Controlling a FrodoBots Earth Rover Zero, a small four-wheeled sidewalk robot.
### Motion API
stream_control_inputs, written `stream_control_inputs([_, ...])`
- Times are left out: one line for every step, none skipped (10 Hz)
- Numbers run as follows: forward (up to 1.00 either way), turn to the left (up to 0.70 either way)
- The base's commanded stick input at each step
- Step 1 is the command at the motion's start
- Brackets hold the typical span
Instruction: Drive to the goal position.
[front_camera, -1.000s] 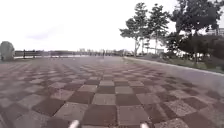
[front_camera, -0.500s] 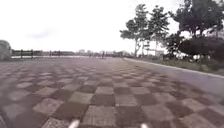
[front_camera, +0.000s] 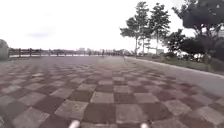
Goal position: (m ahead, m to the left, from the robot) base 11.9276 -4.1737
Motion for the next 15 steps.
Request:
stream_control_inputs([0.70,0.00])
stream_control_inputs([0.70,0.00])
stream_control_inputs([0.70,0.00])
stream_control_inputs([0.70,0.00])
stream_control_inputs([0.70,0.00])
stream_control_inputs([0.70,0.00])
stream_control_inputs([0.70,0.00])
stream_control_inputs([0.70,0.00])
stream_control_inputs([0.70,0.00])
stream_control_inputs([0.70,0.00])
stream_control_inputs([0.70,0.00])
stream_control_inputs([0.70,0.00])
stream_control_inputs([0.70,0.00])
stream_control_inputs([0.70,0.00])
stream_control_inputs([0.70,0.00])
